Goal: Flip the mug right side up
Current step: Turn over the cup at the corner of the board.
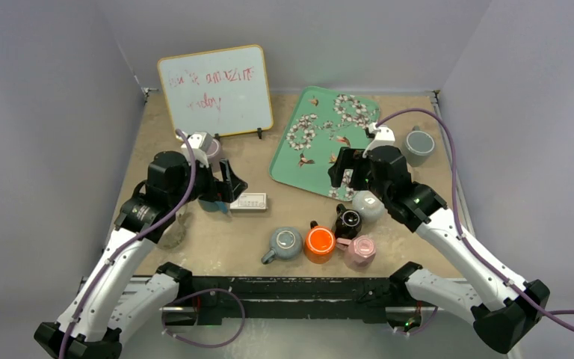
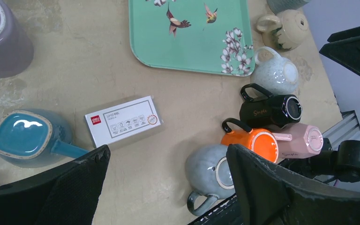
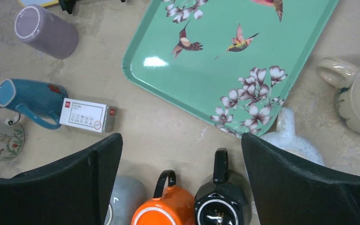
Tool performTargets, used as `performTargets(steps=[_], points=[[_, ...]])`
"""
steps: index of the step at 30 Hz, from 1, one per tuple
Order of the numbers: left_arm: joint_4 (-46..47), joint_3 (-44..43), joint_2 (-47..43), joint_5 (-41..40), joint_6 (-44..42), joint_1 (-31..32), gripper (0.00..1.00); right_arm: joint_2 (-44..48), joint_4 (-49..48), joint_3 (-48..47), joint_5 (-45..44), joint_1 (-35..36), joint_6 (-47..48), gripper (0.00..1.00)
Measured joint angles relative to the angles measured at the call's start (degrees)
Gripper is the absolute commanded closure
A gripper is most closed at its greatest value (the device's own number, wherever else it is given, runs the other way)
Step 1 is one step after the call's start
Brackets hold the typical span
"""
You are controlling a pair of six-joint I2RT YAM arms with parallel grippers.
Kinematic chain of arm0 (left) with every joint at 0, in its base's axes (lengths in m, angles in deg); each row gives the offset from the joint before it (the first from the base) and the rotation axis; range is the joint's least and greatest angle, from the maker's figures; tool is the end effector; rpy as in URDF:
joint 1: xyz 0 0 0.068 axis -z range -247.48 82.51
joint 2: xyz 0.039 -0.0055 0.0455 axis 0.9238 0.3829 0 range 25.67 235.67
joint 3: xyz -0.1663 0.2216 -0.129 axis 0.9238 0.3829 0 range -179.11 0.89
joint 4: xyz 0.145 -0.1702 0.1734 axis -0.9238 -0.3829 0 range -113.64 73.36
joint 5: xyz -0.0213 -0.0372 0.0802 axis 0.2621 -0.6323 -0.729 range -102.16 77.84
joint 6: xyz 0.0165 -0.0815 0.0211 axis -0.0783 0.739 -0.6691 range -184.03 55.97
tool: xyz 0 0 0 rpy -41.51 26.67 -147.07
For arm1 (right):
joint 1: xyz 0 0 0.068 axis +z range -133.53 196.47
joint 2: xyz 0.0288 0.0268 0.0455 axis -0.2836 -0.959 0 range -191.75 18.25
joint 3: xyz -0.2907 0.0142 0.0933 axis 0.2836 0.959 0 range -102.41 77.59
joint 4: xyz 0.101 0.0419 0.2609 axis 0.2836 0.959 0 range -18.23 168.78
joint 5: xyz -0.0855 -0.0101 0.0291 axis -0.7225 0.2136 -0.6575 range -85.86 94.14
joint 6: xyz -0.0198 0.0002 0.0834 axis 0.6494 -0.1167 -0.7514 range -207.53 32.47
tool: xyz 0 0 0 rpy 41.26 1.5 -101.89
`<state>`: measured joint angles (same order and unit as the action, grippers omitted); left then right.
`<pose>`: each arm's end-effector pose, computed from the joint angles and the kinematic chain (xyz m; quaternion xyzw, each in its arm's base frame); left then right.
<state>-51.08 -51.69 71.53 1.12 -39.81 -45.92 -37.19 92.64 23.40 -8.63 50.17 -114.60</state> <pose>0.1817 -0.0905 0.3495 0.0401 0.8513 -0.2911 0.4346 0.2230 0.1286 0.3573 0.0143 0.8267 0.2010 0.5253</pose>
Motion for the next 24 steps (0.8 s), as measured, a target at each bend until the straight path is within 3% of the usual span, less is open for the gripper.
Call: performTargets(steps=[24], points=[[-0.1, 0.8, -1.3, -0.2, -1.3, 0.0, 0.07, -2.7, -1.2, 0.0, -3.2, 0.0, 0.0, 0.02]])
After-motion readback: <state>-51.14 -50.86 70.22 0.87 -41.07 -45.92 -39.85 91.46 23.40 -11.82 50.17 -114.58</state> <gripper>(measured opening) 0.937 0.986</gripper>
